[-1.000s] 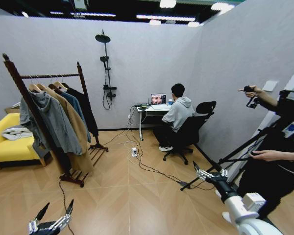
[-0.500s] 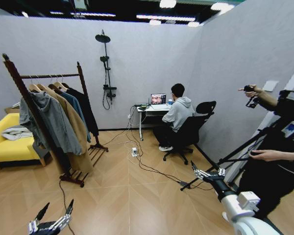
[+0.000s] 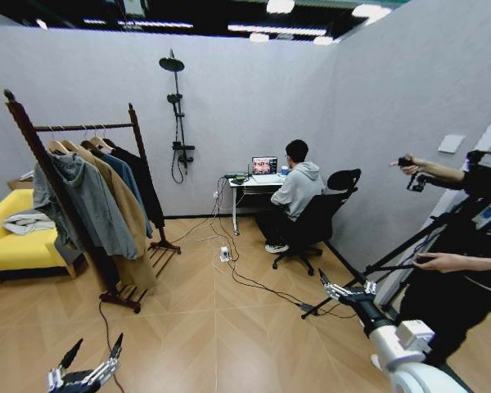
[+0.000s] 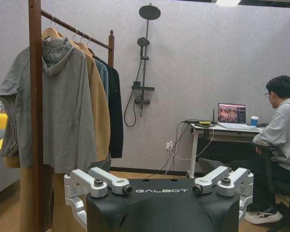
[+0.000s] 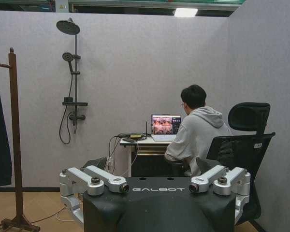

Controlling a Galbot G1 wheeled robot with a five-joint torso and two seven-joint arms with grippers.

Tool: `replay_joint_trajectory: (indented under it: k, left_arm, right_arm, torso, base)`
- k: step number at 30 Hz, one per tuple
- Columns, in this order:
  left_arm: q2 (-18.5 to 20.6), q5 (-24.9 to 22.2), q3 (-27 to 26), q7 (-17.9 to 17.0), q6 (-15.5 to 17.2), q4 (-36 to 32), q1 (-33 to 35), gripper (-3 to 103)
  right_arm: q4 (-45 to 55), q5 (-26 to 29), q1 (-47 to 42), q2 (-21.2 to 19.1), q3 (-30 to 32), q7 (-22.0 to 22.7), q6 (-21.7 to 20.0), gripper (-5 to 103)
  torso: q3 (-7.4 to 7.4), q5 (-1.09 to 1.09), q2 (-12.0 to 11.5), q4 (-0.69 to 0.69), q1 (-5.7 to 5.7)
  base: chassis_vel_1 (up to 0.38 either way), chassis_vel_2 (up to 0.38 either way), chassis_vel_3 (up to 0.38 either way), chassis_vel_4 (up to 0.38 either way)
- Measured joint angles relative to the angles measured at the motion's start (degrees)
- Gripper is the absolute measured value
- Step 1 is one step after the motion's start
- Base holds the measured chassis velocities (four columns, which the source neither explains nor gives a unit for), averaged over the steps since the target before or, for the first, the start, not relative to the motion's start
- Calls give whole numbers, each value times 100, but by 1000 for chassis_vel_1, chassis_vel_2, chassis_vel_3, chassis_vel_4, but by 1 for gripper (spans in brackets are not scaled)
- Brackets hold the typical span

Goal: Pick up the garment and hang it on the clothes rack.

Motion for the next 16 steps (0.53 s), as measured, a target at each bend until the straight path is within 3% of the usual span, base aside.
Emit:
replay_joint_trajectory:
  k: [16]
  left_arm:
    - [0,0,0,0,0,0,0,100]
  right_arm:
    - [0,6,0,-2,0,4,0,100]
  torso:
    - [0,0,0,0,0]
  base:
    - [0,0,0,0]
